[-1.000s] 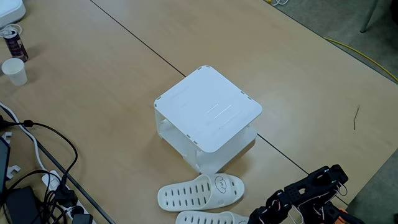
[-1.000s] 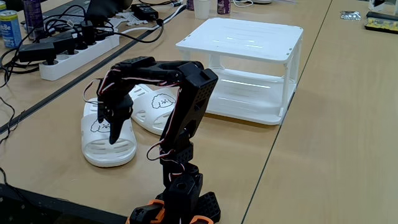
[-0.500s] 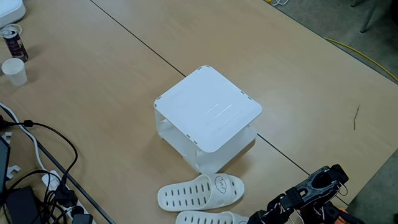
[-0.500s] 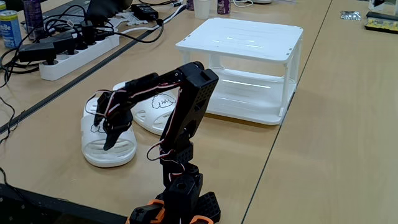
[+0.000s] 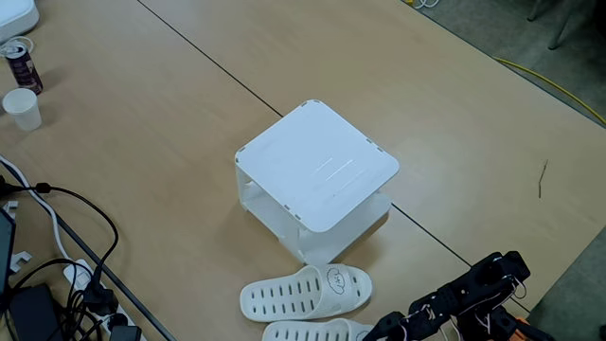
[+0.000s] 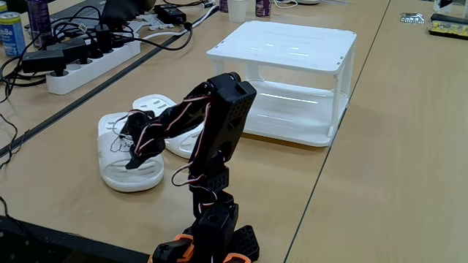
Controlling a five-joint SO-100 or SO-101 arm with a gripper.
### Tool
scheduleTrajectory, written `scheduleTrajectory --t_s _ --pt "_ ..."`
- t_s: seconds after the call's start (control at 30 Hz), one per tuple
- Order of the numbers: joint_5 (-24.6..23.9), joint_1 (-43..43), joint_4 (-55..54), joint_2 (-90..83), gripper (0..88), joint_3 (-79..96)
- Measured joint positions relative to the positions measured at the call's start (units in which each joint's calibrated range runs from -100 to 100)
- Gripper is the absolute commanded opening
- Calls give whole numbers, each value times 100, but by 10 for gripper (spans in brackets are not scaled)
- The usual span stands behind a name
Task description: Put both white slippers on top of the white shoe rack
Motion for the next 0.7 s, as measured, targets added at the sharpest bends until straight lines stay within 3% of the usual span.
scheduleTrajectory --t_s 0.1,0.7 --pt "0 60 -26 0 0 0" --pt "0 -7 -77 -421 8 -1276"
